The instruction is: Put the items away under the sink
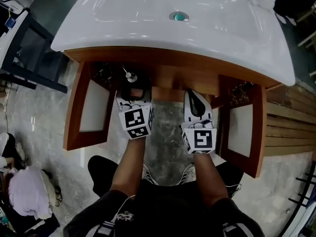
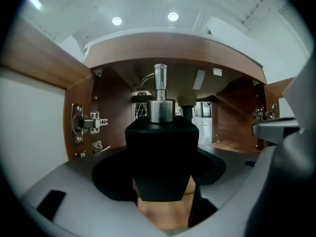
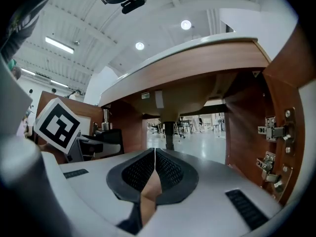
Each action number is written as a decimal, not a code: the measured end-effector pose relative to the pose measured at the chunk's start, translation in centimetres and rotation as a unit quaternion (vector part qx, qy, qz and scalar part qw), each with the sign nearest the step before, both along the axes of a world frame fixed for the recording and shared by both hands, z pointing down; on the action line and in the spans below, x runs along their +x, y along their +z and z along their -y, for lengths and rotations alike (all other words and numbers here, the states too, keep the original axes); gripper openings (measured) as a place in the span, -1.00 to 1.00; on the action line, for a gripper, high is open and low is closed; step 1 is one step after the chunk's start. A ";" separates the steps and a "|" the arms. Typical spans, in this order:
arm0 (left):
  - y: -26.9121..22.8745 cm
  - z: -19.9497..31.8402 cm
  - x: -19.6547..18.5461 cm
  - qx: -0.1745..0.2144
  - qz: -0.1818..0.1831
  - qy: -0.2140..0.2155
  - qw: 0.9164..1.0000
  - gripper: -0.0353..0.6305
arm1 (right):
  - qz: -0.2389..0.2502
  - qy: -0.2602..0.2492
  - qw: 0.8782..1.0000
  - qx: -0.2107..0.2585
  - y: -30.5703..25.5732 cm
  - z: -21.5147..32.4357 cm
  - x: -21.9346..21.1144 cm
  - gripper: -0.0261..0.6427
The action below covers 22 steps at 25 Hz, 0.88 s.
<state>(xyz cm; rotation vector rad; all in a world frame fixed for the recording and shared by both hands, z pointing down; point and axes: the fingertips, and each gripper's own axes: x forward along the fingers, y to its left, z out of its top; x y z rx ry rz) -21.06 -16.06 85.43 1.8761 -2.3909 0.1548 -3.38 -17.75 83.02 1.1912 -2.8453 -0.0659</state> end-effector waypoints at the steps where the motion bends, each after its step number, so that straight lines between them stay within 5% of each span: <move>1: 0.6 0.2 0.1 0.005 0.000 0.002 1.000 0.04 | 0.004 0.001 1.000 0.006 0.5 -0.1 0.1 -0.85; 22: 3.1 5.7 -1.5 -0.027 -0.006 0.023 0.999 0.04 | 0.026 -0.004 1.000 0.001 2.3 -3.1 0.9 -0.84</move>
